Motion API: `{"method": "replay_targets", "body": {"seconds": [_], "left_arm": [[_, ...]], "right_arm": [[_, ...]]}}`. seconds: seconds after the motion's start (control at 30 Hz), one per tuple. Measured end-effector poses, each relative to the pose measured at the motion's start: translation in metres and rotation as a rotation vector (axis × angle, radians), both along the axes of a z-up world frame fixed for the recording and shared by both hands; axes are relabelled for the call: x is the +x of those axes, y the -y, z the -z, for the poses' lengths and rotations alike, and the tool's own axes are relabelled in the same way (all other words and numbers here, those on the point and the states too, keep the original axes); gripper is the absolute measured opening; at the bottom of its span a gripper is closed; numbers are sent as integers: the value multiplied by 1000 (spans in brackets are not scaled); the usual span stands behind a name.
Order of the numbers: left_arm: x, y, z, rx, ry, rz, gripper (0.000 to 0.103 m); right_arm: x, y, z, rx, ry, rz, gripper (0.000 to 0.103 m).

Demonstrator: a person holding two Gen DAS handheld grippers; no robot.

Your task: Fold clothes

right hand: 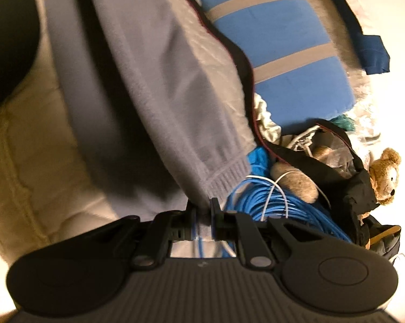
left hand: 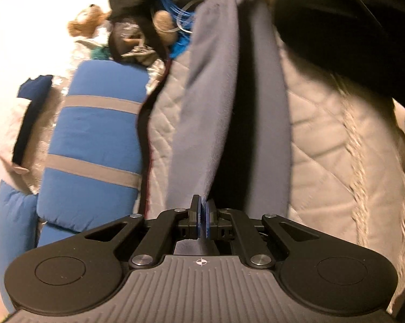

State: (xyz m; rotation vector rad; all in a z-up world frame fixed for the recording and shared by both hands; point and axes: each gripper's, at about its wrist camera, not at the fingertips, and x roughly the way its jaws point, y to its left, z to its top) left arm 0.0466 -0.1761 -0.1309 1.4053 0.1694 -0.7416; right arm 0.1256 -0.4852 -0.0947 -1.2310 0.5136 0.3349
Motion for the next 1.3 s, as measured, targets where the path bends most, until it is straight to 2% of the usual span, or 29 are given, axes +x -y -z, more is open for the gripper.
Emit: {"method": "replay_targets", "body": {"seconds": [0.3,0.77,1.2,1.23,1.3], "left_arm": [[-15,-4,9,24,-21,49,3],[-23,1,31,97,-78,84,3],[-19,-1,34,87,-90,78,3],[-19,-1,33,87,-92,77,3],[-18,-1,32,87,-95,76,4]], "right_arm": [[-16,5,24,-129,-12,-60,10],[-10,11,23,-110,-53,-33,10],[-11,13,17,-91,-84,-10,9],[-12,13,18,-97,-79,-9,11],[-13,11,19,-116,-59,-1,34]]}}
